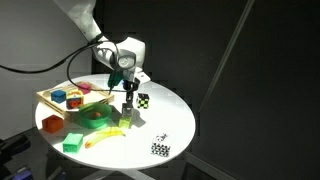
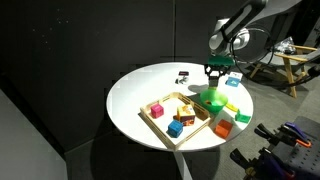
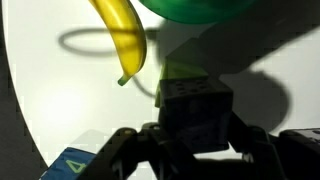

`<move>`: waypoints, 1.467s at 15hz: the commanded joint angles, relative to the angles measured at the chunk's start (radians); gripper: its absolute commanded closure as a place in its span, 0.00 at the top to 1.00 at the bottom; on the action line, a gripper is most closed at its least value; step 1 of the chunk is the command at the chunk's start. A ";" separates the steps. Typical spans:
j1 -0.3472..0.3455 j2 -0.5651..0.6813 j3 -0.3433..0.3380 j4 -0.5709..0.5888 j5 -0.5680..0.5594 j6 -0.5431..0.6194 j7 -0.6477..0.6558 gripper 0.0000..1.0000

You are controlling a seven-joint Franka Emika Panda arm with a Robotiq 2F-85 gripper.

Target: Stack the light blue toy block on the yellow toy block

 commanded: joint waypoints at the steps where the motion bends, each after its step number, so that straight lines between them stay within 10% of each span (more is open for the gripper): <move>1: 0.000 0.013 -0.001 0.035 0.023 -0.038 -0.006 0.31; 13: 0.000 0.026 -0.002 0.041 0.021 -0.038 -0.009 0.31; 15: 0.000 0.027 -0.002 0.042 0.020 -0.039 -0.009 0.81; 22: 0.000 0.021 -0.001 0.036 0.018 -0.040 -0.016 1.00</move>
